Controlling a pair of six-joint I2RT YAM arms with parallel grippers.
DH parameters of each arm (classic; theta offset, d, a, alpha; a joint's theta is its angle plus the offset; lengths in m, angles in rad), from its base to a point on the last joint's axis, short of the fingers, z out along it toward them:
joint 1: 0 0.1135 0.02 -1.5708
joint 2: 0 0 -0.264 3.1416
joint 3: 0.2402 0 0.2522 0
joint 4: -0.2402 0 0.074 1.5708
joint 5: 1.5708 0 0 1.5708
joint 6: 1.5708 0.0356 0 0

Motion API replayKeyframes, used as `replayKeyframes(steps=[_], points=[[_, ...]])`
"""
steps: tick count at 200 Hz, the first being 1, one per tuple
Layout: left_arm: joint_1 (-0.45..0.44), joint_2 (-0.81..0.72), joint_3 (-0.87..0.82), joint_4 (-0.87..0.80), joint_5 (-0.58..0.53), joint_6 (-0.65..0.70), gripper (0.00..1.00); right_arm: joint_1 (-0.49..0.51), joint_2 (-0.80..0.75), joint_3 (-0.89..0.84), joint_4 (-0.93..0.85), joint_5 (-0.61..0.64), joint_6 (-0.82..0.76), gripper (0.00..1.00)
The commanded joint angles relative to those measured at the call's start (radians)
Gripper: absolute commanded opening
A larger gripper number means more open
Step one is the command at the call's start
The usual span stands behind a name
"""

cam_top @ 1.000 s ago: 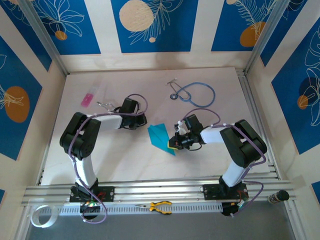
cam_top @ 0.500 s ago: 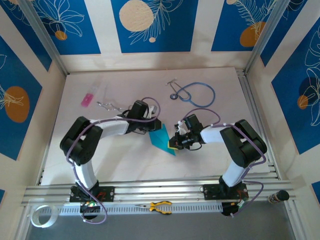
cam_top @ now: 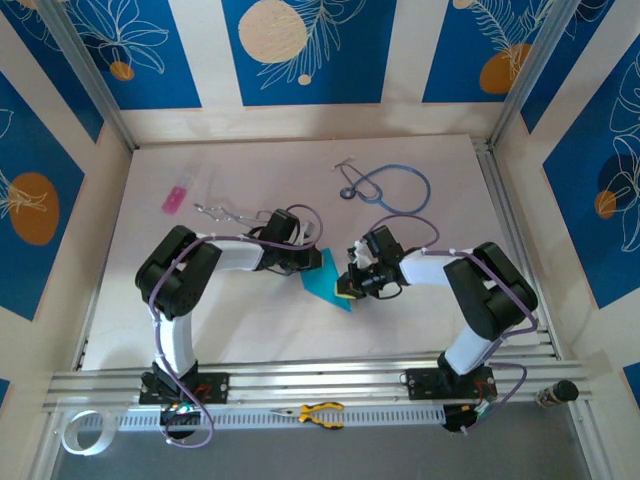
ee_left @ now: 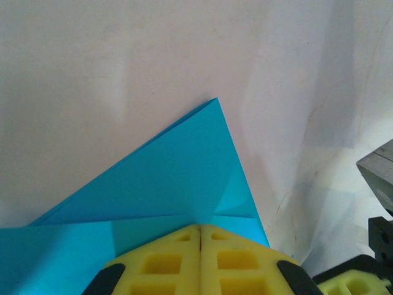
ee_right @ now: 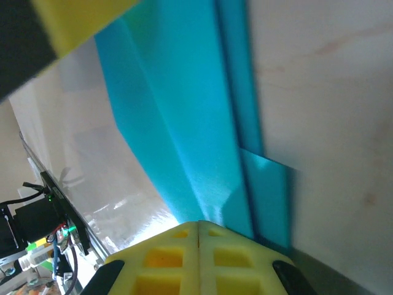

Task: Fold a paper plane with a square sheet of paper (pick it up from the middle)
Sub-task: Fourth fold the wing at the center of the table, then turn over the paper at the center of the table.

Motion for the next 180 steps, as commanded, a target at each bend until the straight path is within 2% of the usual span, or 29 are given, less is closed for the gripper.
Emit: replayKeyframes(steps=[1, 79, 143, 180], points=[[0.007, 0.019, -0.031, -0.054, -0.031, 0.011, 0.07, 0.022, 0.002, 0.049, -0.002, 0.023, 0.049, 0.05], [0.009, 0.007, -0.042, -0.048, -0.019, 0.016, 0.07, 0.053, 0.152, 0.149, 0.024, 0.075, 0.091, 0.08], [0.032, -0.014, -0.077, -0.038, -0.051, 0.011, 0.05, 0.069, 0.020, -0.079, 0.025, 0.081, 0.105, 0.08], [0.034, -0.012, -0.088, -0.013, -0.036, 0.005, 0.06, 0.065, -0.064, -0.072, 0.002, 0.072, 0.108, 0.09]])
